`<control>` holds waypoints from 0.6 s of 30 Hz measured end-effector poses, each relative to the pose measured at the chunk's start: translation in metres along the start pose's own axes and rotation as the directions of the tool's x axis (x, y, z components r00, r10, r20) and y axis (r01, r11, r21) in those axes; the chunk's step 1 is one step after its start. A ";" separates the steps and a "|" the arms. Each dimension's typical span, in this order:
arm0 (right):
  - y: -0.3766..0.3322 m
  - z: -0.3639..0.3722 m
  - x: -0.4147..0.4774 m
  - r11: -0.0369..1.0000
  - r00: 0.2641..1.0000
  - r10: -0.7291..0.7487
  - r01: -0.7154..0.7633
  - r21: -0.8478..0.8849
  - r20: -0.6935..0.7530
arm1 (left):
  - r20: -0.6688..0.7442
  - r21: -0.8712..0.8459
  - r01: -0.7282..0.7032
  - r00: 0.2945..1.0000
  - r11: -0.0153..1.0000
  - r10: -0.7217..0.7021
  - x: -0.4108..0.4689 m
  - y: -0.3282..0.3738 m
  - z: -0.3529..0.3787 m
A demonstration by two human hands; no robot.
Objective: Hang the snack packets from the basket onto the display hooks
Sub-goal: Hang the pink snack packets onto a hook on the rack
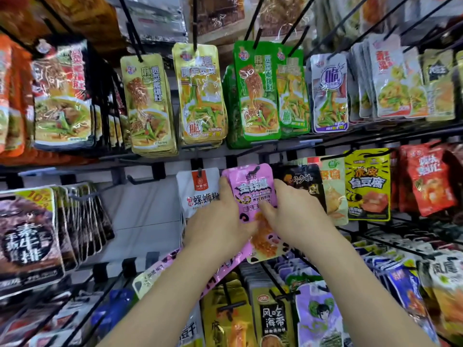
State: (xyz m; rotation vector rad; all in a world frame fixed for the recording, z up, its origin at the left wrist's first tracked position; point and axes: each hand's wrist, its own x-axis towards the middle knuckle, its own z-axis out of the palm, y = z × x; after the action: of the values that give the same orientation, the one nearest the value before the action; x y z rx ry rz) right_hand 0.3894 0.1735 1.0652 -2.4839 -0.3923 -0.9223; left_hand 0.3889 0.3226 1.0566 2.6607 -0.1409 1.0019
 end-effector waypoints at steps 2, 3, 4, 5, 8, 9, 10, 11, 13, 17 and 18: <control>0.003 -0.001 0.000 0.998 0.997 0.003 -0.008 0.065 0.073 | 0.002 0.027 0.019 1.000 0.999 -0.019 0.001 0.003 0.001; 0.003 -0.002 -0.001 0.995 0.995 -0.002 -0.007 0.097 0.099 | 0.004 0.043 0.026 1.000 0.999 -0.026 0.001 0.004 0.001; 0.003 -0.003 -0.001 0.994 0.994 -0.009 -0.004 0.112 0.111 | 0.002 0.054 0.031 1.000 0.998 -0.031 0.001 0.004 0.001; 0.003 -0.004 -0.002 0.994 0.995 -0.020 0.009 0.105 0.100 | 0.001 0.060 0.036 0.999 0.998 -0.037 0.002 0.005 0.002; 0.001 -0.002 -0.004 0.997 0.996 -0.070 0.067 -0.047 -0.057 | 0.018 0.035 0.054 0.998 0.998 -0.055 0.006 0.003 0.003; 0.000 -0.001 -0.005 0.992 0.991 -0.086 0.075 -0.105 -0.101 | 0.022 0.023 0.055 0.998 0.998 -0.055 0.008 0.003 0.003; -0.001 0.000 -0.005 0.985 0.987 -0.095 0.075 -0.153 -0.130 | 0.027 0.021 0.051 0.998 0.998 -0.052 0.009 0.002 0.003; -0.001 0.001 -0.005 0.978 0.984 -0.095 0.064 -0.198 -0.149 | 0.035 0.025 0.045 0.998 0.999 -0.046 0.010 0.002 0.003; -0.002 0.002 -0.005 0.960 0.979 -0.092 0.039 -0.276 -0.182 | 0.060 0.031 0.038 0.997 0.999 -0.040 0.011 0.002 0.002; -0.004 0.003 -0.002 0.977 0.964 -0.122 0.074 -0.200 -0.235 | 0.070 0.021 0.037 0.997 0.999 -0.039 0.011 0.001 -0.003; -0.003 0.005 -0.001 0.989 0.966 -0.123 0.099 -0.113 -0.227 | 0.068 0.021 0.038 0.997 0.999 -0.039 0.008 0.001 -0.004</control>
State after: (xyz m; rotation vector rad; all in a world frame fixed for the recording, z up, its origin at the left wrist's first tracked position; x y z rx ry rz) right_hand 0.3903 0.1779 1.0626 -2.4246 -0.4176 -1.2947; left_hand 0.3924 0.3230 1.0655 2.7055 -0.0944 0.9057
